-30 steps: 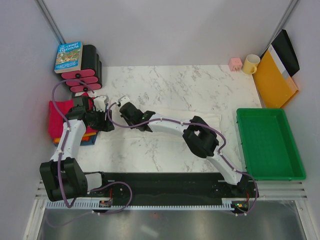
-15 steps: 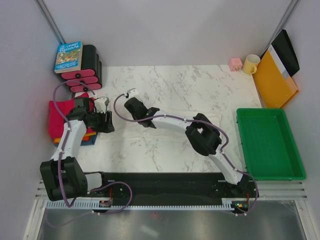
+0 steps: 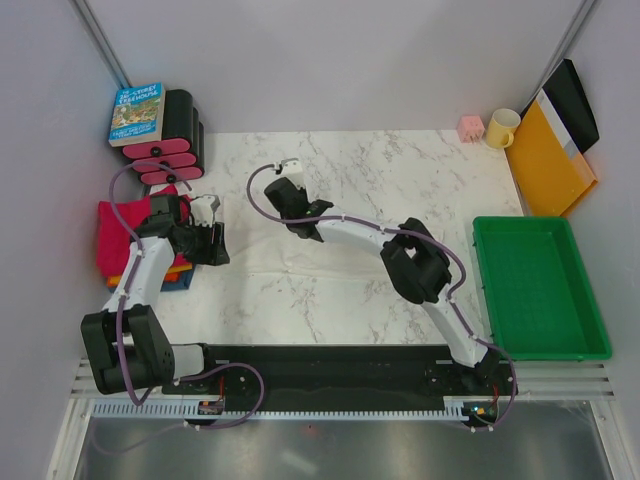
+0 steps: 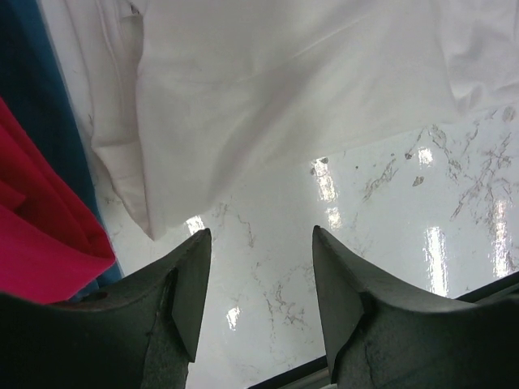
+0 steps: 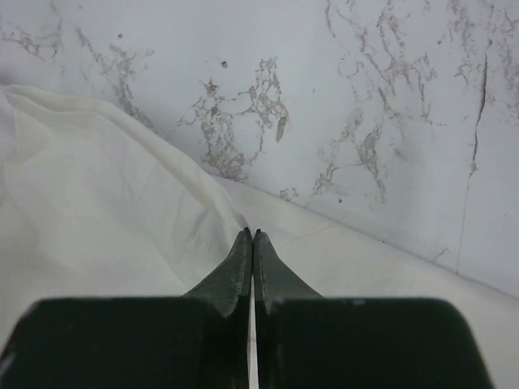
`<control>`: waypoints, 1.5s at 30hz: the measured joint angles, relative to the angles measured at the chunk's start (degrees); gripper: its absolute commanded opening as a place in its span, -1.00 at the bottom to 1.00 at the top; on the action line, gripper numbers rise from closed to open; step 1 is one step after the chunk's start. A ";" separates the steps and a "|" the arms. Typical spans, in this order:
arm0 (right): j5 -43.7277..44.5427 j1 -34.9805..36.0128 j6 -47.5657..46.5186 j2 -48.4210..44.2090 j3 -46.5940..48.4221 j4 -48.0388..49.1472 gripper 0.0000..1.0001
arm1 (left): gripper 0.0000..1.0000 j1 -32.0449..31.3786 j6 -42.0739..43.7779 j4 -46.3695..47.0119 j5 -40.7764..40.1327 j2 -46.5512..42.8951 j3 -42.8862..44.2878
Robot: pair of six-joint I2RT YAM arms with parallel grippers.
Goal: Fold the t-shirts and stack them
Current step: Fold the other side of the tshirt into a rectangle, then rotate the tshirt 90 degrees
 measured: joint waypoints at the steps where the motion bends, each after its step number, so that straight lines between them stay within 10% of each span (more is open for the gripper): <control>1: 0.09 -0.39 0.39 0.00 -0.02 -0.33 -0.92 | 0.19 0.00 0.00 0.00 -0.02 0.11 0.00; 6: 0.13 -1.99 2.60 0.04 -0.02 -2.93 -0.06 | 0.25 0.00 -0.02 0.02 0.00 1.03 0.00; 12: 1.79 -3.17 4.17 -0.07 -0.02 -4.63 0.39 | 0.37 0.04 -0.04 0.02 0.44 1.46 0.04; 14: 2.16 -3.69 4.20 -0.55 -0.28 -5.01 0.29 | 0.36 0.11 -0.04 -0.02 0.52 1.49 0.24; 18: 1.95 -6.45 4.70 -3.82 -3.21 -6.10 -1.00 | -0.06 0.20 -0.44 0.00 1.64 3.15 3.06; 24: 2.71 -14.58 6.47 -12.31 -15.96 -8.96 -1.00 | -0.45 -0.44 -2.03 0.66 1.86 14.62 12.68; 45: -2.40 -15.78 16.39 -17.07 -28.61 -19.71 -1.00 | -0.71 -17.57 -2.56 -8.94 -10.67 46.80 39.08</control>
